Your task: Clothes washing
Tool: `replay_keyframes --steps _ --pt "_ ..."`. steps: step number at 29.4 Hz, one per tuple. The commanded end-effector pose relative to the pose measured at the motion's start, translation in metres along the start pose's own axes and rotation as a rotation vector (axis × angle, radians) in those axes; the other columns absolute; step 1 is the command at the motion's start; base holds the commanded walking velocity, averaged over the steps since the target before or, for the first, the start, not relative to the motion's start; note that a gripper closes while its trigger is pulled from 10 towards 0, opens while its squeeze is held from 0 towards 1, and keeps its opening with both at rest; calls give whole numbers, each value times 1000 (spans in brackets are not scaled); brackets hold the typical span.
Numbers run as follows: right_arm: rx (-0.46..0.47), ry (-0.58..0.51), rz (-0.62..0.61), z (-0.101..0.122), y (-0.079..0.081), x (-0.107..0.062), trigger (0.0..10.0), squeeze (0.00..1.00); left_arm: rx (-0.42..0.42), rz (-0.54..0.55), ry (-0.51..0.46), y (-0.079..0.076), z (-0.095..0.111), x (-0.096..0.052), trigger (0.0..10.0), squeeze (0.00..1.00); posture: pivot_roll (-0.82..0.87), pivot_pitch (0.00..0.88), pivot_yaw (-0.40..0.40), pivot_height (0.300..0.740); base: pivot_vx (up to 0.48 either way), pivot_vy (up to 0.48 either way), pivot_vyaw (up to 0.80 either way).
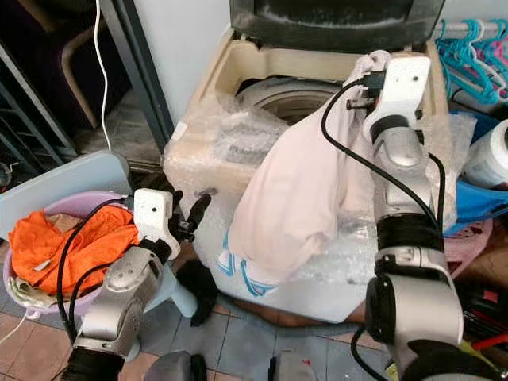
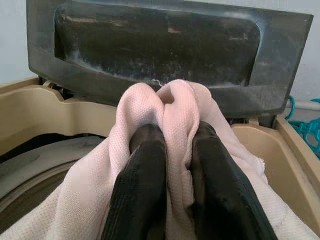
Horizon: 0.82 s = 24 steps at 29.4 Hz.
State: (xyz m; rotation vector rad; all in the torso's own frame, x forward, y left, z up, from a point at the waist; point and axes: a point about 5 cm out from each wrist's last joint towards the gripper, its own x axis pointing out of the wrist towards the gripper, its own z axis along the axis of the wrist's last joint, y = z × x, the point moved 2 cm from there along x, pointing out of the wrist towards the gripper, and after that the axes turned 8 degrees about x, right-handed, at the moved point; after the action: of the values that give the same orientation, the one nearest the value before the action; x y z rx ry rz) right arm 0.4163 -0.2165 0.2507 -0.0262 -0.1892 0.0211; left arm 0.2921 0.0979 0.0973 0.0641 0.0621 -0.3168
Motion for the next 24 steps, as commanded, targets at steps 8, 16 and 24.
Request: replay_keyframes --steps 8,16,24 --pt "-64 -278 93 111 31 36 10000 0 25 51 20 8 -3 -3 10000 0 -42 36 0 740 0 0 0" --pt "-216 -94 77 73 44 42 10000 0 28 68 18 10 -2 -4 10000 0 -27 34 -12 740 0 0 0" --pt "-130 288 87 -20 19 21 10000 1000 40 49 23 7 -3 0 10000 0 -46 33 4 740 0 0 0"
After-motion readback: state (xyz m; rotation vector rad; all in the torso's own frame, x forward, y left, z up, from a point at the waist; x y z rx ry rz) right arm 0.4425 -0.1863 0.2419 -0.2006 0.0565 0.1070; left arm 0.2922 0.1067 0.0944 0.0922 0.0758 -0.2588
